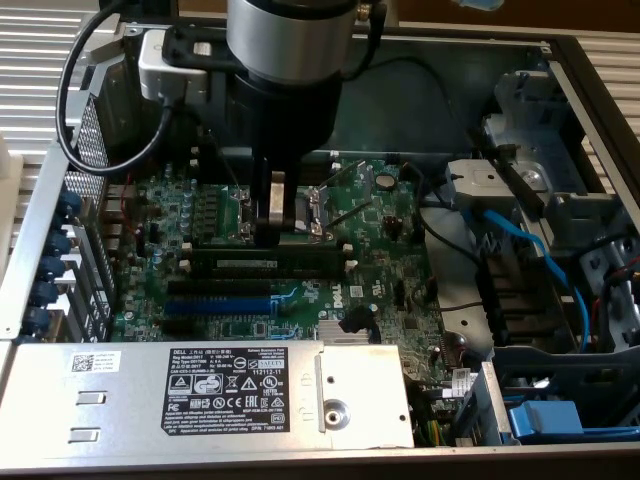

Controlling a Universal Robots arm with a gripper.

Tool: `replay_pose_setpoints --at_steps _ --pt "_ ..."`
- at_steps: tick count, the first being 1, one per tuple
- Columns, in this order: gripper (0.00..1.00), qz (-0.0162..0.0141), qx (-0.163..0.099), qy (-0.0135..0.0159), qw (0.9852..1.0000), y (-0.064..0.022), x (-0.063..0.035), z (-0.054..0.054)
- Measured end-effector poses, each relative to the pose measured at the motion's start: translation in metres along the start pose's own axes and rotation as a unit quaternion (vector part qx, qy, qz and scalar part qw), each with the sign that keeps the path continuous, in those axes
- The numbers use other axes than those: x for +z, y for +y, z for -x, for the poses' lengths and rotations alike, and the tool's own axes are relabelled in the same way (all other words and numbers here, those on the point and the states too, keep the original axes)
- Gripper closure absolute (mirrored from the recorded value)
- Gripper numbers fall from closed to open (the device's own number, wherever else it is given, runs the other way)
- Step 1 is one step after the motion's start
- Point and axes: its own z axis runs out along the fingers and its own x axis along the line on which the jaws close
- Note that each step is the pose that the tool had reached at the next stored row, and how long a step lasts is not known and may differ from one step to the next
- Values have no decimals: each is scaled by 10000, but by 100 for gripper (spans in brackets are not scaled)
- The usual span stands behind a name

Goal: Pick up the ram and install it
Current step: 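Press down the ram until it locks into place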

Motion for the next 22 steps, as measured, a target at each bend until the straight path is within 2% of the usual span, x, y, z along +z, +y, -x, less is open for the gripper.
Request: replay_pose_setpoints --at_steps 12,22 --pt "89 0 -1 0 10000 -45 37 0" --pt "89 4 -1 0 10000 -48 69 4"
